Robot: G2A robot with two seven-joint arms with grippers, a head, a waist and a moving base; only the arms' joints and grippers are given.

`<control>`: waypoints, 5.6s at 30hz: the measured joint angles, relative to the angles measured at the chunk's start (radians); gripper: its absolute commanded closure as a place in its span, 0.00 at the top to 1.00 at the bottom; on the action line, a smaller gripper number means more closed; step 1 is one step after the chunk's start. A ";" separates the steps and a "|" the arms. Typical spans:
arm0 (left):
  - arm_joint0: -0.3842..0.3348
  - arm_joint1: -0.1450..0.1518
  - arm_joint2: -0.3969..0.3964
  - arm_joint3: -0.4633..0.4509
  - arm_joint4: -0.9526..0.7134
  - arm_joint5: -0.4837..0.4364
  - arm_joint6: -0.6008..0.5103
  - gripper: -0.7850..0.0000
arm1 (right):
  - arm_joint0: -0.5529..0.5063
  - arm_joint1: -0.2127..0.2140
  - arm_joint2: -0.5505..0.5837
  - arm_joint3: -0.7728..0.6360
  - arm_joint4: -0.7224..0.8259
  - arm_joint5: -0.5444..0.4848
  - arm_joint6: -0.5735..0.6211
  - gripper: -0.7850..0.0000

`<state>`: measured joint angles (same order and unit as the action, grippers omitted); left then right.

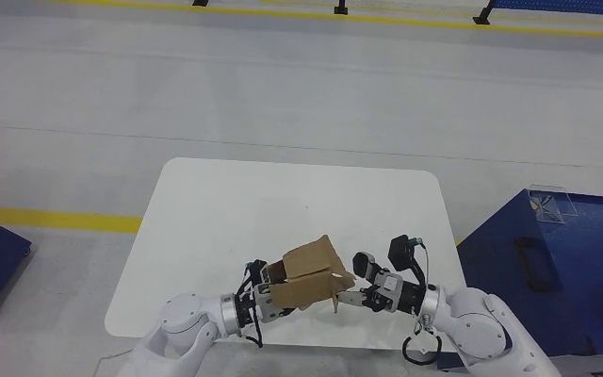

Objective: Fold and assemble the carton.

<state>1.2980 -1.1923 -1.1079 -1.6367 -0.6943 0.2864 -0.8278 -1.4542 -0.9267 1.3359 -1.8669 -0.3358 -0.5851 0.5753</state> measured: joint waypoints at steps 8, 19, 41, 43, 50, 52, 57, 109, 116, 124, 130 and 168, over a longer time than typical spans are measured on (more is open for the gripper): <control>0.000 0.002 -0.002 0.006 -0.014 -0.009 -0.009 0.00 | 0.004 0.002 0.032 0.037 0.029 0.005 0.002 1.00; -0.008 0.004 0.009 0.004 -0.014 -0.027 -0.046 0.00 | 0.039 -0.002 0.007 0.091 0.025 0.079 0.035 1.00; 0.016 0.017 0.020 -0.042 0.013 -0.035 -0.099 0.00 | 0.113 -0.024 -0.065 0.137 -0.047 0.122 -0.022 1.00; 0.011 0.017 0.017 -0.037 0.007 -0.030 -0.086 0.00 | 0.105 -0.020 -0.039 0.135 -0.024 0.110 -0.023 1.00; -0.003 0.016 0.033 -0.017 0.018 -0.010 -0.051 0.00 | 0.029 -0.007 0.075 0.058 0.076 0.026 -0.041 1.00; -0.008 0.015 0.040 -0.013 0.020 0.000 -0.046 0.00 | 0.016 -0.005 0.081 0.039 0.072 0.024 -0.028 1.00; -0.015 0.014 0.050 -0.010 0.023 0.001 -0.041 0.00 | 0.021 -0.010 0.050 0.036 0.025 0.058 -0.028 1.00; 0.030 0.021 0.025 -0.026 0.067 -0.192 0.091 0.00 | -0.032 -0.004 0.105 0.024 0.052 -0.024 0.039 1.00; 0.037 0.020 0.030 -0.031 0.088 -0.214 0.106 0.00 | -0.004 -0.014 0.060 0.040 -0.064 0.053 -0.023 1.00; 0.036 0.021 0.031 -0.027 0.094 -0.205 0.083 0.00 | 0.045 -0.027 -0.012 0.061 -0.109 0.088 -0.050 1.00; 0.036 0.022 0.030 -0.025 0.086 -0.199 0.060 0.00 | 0.056 -0.033 -0.038 0.054 -0.112 0.090 -0.056 1.00; 0.021 0.022 0.022 -0.019 0.104 -0.187 0.077 0.00 | 0.066 -0.068 -0.104 0.022 -0.545 0.292 -0.309 1.00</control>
<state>1.3188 -1.1703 -1.0859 -1.6562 -0.5908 0.0997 -0.7504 -1.3886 -0.9948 1.2322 -1.8445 -0.8805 -0.2934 0.2665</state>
